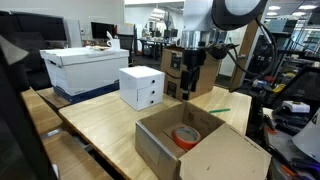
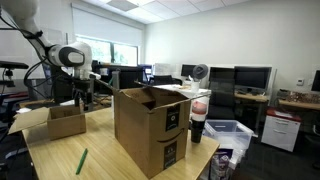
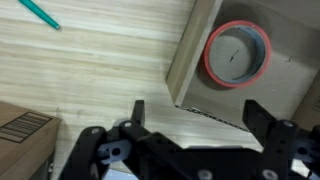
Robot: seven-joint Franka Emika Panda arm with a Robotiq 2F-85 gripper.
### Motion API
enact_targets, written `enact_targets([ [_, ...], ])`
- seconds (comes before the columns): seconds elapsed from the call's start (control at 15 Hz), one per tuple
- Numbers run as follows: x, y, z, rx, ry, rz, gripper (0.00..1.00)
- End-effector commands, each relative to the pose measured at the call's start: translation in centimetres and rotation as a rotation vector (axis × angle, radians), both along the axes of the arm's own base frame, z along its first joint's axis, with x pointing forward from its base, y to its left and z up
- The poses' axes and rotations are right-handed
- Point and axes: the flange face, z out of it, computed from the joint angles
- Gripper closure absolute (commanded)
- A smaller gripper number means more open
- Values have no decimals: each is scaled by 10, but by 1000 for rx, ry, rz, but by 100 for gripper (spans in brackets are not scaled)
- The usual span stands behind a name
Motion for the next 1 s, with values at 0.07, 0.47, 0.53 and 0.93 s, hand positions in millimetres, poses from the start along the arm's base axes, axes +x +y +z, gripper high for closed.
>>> enact_targets([
  [0.07, -30, -60, 4, -4, 9, -146, 0],
  [0.47, -52, -109, -2, -8, 28, -247, 0],
  [0.53, -56, -117, -3, -8, 20, -245, 0],
  [0.93, -87, -148, -10, 35, 64, -186, 0],
])
